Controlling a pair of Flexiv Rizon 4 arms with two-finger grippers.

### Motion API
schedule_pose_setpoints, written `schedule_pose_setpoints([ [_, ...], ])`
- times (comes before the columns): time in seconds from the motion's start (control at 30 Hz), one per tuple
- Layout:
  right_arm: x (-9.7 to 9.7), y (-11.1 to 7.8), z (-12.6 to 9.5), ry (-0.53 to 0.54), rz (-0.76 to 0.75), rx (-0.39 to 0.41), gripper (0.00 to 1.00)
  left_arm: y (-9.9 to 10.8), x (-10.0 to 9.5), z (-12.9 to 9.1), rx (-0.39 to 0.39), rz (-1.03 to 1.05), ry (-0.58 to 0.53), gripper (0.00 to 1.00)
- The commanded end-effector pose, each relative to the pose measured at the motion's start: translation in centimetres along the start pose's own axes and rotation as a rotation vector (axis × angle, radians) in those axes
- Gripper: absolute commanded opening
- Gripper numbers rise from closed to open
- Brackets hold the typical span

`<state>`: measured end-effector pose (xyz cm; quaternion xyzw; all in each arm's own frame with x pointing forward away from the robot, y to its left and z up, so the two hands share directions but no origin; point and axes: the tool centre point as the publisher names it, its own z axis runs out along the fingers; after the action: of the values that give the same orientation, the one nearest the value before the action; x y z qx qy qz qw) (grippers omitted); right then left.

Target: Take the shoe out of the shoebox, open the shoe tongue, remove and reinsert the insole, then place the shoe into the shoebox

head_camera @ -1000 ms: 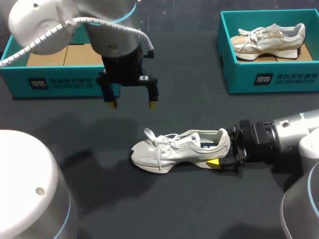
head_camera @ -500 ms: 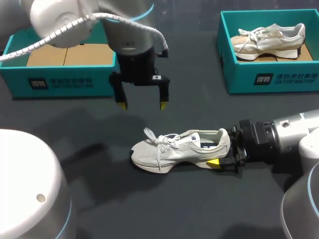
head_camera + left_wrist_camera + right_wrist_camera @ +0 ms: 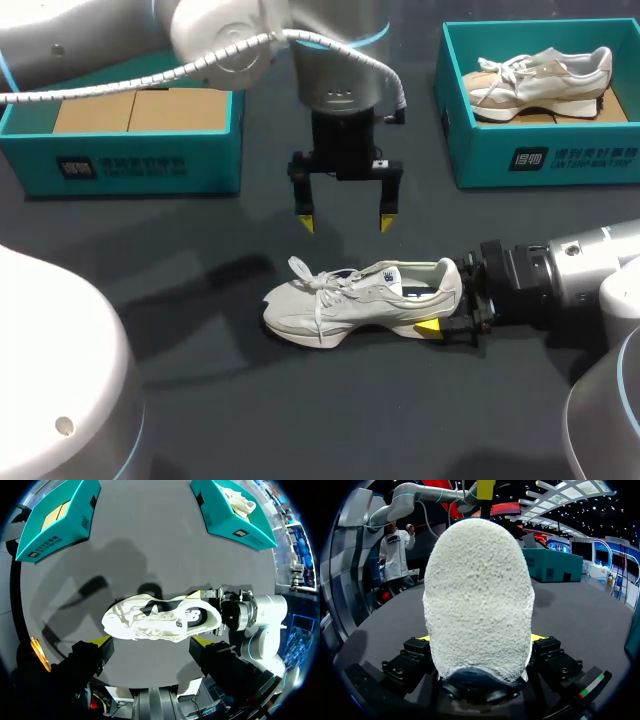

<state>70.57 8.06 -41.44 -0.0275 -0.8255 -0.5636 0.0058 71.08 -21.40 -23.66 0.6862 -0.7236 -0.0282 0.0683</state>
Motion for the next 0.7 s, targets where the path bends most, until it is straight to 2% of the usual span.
schedule_pose_setpoints([
  [0.03,0.1,0.0,0.0,-0.002,0.0,0.003,0.0,-0.3,0.9,0.0,-0.01,0.0,-0.029,1.0],
  [0.1,0.1,0.0,0.0,-0.002,0.0,0.003,0.0,-0.3,0.9,0.0,-0.01,0.0,-0.029,1.0],
  [0.23,0.1,0.0,0.0,-0.002,0.0,0.003,0.0,0.4,3.0,1.7,-0.064,-0.03,-0.093,1.0],
  [0.4,0.1,0.0,0.0,-0.002,0.0,0.003,0.0,0.8,3.7,3.0,-0.088,-0.048,-0.113,1.0],
  [0.6,0.1,0.0,0.0,-0.002,0.0,0.003,0.0,0.8,4.1,4.6,-0.07,-0.105,-0.157,1.0],
  [0.67,0.1,0.0,0.0,-0.002,0.0,0.003,0.0,0.8,3.6,4.3,-0.018,-0.124,-0.169,1.0],
  [0.7,0.1,0.0,0.0,-0.002,0.0,0.003,0.0,0.8,3.6,4.3,-0.018,-0.124,-0.169,1.0],
])
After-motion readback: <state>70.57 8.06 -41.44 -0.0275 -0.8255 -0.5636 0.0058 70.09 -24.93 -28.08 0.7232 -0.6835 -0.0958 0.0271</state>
